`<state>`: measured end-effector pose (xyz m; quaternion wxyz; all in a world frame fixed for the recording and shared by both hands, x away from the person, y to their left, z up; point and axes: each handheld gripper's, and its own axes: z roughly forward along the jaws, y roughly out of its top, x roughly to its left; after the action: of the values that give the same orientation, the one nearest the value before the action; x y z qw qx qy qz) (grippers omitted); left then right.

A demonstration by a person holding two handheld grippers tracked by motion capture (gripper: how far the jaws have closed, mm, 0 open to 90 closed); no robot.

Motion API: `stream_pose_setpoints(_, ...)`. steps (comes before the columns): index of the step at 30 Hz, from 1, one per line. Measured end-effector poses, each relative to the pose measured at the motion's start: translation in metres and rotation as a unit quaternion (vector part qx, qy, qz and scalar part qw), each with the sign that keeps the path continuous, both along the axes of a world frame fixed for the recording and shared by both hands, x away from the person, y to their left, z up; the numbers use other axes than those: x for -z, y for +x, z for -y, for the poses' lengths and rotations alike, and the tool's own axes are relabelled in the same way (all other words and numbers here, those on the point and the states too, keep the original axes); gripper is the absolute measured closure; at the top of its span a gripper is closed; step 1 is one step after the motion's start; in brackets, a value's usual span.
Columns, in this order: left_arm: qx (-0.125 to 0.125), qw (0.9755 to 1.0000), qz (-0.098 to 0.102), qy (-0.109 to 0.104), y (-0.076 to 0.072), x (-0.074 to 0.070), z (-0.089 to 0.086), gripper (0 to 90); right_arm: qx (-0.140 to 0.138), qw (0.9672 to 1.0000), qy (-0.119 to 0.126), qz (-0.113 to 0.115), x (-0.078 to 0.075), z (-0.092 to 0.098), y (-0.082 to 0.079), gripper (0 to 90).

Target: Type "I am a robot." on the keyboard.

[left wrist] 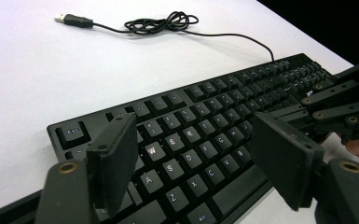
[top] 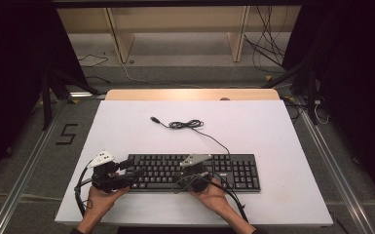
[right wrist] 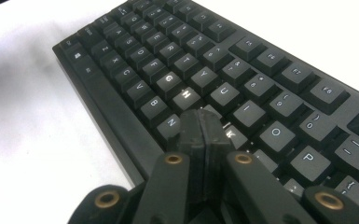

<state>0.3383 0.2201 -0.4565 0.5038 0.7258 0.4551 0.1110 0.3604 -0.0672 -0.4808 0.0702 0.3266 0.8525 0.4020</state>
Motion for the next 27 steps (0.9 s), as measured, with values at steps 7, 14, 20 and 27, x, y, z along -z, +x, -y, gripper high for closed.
stream_pose_setpoints(7,-0.001,1.0,0.002,-0.001,0.0,0.0,0.0,31.4,-0.001,0.9999,-0.008,0.007,0.003,-0.002,-0.002,90.0)
stream_pose_setpoints(14,-0.001,1.0,0.003,0.0,0.0,0.0,-0.001,31.4,0.005,0.9999,0.01,-0.002,-0.001,0.002,-0.001,88.0)
stream_pose_setpoints(20,-0.001,1.0,0.004,-0.001,0.0,0.0,-0.002,31.2,0.006,0.9985,0.054,0.005,-0.013,0.012,-0.001,63.8)
stream_pose_setpoints(27,0.0,1.0,0.005,-0.001,0.0,-0.001,-0.001,31.1,0.01,0.9971,0.074,0.014,-0.022,0.02,-0.005,43.4)
